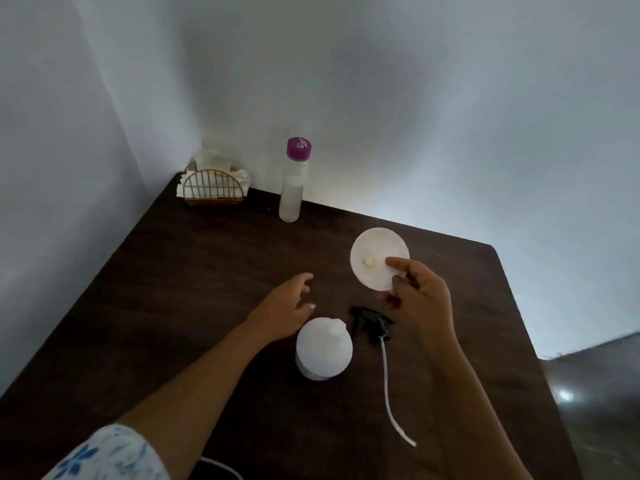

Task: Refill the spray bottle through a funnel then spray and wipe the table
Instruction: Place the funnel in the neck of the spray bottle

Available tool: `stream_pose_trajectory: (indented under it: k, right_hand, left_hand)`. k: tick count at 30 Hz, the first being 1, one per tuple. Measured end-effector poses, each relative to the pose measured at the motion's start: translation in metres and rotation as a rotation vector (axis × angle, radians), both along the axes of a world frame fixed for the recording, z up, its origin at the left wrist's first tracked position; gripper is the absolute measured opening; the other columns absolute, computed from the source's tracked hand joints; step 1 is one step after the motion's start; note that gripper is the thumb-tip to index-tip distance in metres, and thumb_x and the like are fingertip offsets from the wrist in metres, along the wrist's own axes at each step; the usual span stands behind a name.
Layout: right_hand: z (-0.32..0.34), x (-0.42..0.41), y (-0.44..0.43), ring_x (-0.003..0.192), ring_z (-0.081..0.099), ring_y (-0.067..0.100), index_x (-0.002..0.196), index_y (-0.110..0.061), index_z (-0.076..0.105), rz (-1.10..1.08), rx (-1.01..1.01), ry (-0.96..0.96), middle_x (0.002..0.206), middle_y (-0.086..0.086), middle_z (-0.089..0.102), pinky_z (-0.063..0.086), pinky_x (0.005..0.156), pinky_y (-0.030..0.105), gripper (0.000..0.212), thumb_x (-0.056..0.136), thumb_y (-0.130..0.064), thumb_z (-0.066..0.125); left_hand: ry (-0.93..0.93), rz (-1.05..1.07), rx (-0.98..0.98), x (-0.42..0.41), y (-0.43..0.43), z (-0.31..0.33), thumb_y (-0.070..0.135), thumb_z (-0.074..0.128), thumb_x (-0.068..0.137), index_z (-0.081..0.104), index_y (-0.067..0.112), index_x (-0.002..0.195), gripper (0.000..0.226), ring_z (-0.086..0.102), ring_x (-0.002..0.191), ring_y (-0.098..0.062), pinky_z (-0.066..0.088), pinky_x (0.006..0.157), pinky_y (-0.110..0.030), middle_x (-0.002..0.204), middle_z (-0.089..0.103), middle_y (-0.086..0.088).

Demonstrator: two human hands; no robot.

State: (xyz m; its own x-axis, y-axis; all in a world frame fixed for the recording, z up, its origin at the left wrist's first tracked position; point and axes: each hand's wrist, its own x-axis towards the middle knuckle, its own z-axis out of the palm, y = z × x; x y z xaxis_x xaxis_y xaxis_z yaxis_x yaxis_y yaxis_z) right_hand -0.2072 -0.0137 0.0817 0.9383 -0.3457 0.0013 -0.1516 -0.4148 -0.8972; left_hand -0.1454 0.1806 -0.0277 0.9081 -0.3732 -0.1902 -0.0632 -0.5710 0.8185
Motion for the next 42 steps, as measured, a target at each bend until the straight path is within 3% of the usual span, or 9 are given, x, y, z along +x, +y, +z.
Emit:
stream_pose_trajectory:
  k: [7,14,19,23,26,29,33,37,42]
  right_hand:
    - [0.034,-0.056,0.016,0.061,0.071,0.02,0.098,-0.009,0.069,-0.079,0.196,0.072,0.079,0.005,0.071,0.053,0.047,0.019,0.027,0.087,0.004,0.049]
    - [0.023,-0.065,0.04,0.063,0.072,0.024,0.087,-0.005,0.067,-0.115,0.318,0.173,0.087,0.014,0.066,0.056,0.05,0.025,0.023,0.087,0.006,0.047]
    - [0.011,-0.066,0.052,0.067,0.072,0.025,0.087,-0.008,0.069,-0.143,0.287,0.172,0.09,0.014,0.067,0.06,0.06,0.035,0.022,0.087,0.001,0.049]
    - [0.007,-0.067,0.056,0.072,0.072,0.025,0.074,-0.017,0.067,-0.119,0.241,0.182,0.086,0.008,0.067,0.06,0.071,0.043,0.029,0.084,0.004,0.05]
    - [0.005,-0.069,0.06,0.069,0.069,0.021,0.089,-0.003,0.066,-0.095,0.29,0.22,0.081,0.009,0.067,0.059,0.064,0.032,0.016,0.084,0.001,0.051]
    - [0.0,-0.07,0.067,0.072,0.067,0.021,0.108,-0.002,0.06,-0.06,0.349,0.319,0.097,0.017,0.068,0.058,0.059,0.029,0.024,0.087,-0.006,0.05]
    - [-0.005,-0.071,0.072,0.082,0.068,0.032,0.103,-0.002,0.061,-0.009,0.005,0.356,0.099,0.021,0.068,0.059,0.075,0.045,0.023,0.089,-0.014,0.048]
    - [-0.01,-0.073,0.083,0.07,0.068,0.018,0.094,-0.013,0.067,0.056,-0.443,0.241,0.086,0.005,0.071,0.057,0.073,0.038,0.025,0.092,-0.023,0.044]
    - [-0.019,-0.071,0.094,0.084,0.063,0.014,0.102,-0.026,0.068,0.043,-0.73,0.186,0.087,-0.003,0.072,0.051,0.071,0.028,0.03,0.096,-0.038,0.04]
  left_hand:
    - [-0.233,-0.047,-0.265,-0.04,0.003,0.046,0.014,0.066,0.081,0.042,0.026,0.13,0.055,0.048,0.111,-0.003,0.041,0.088,-0.018,0.125,0.054,0.007]
    - [-0.324,-0.132,-0.237,-0.064,0.005,0.041,0.005,0.063,0.082,0.054,0.017,0.124,0.044,0.054,0.107,-0.001,0.04,0.084,-0.002,0.122,0.061,0.002]
    - [-0.328,-0.147,-0.198,-0.068,0.003,0.037,0.011,0.065,0.082,0.051,0.021,0.128,0.049,0.054,0.115,-0.011,0.043,0.093,-0.021,0.126,0.06,0.001]
    - [-0.3,-0.112,-0.242,-0.067,0.002,0.036,0.015,0.066,0.082,0.055,0.02,0.122,0.042,0.057,0.11,-0.011,0.042,0.086,-0.018,0.12,0.063,0.001]
    - [-0.237,-0.058,-0.288,-0.065,0.0,0.035,0.018,0.07,0.079,0.055,0.016,0.119,0.042,0.058,0.106,-0.011,0.044,0.083,-0.02,0.117,0.065,-0.001]
    - [-0.09,-0.081,-0.395,-0.066,-0.003,0.035,0.016,0.077,0.073,0.046,0.019,0.124,0.06,0.054,0.109,-0.008,0.045,0.084,-0.018,0.121,0.058,0.003]
    - [0.0,-0.149,-0.402,-0.068,-0.005,0.031,0.017,0.08,0.068,0.036,0.034,0.121,0.071,0.048,0.105,0.005,0.041,0.077,-0.007,0.116,0.046,0.02]
    - [-0.004,-0.079,-0.378,-0.07,-0.003,0.025,0.011,0.073,0.075,0.046,0.044,0.098,0.048,0.052,0.088,0.023,0.038,0.065,0.004,0.096,0.05,0.03]
    - [-0.047,-0.058,-0.318,-0.064,-0.007,0.024,0.01,0.056,0.088,0.057,0.029,0.104,0.024,0.058,0.084,0.003,0.04,0.065,0.001,0.094,0.058,0.015]
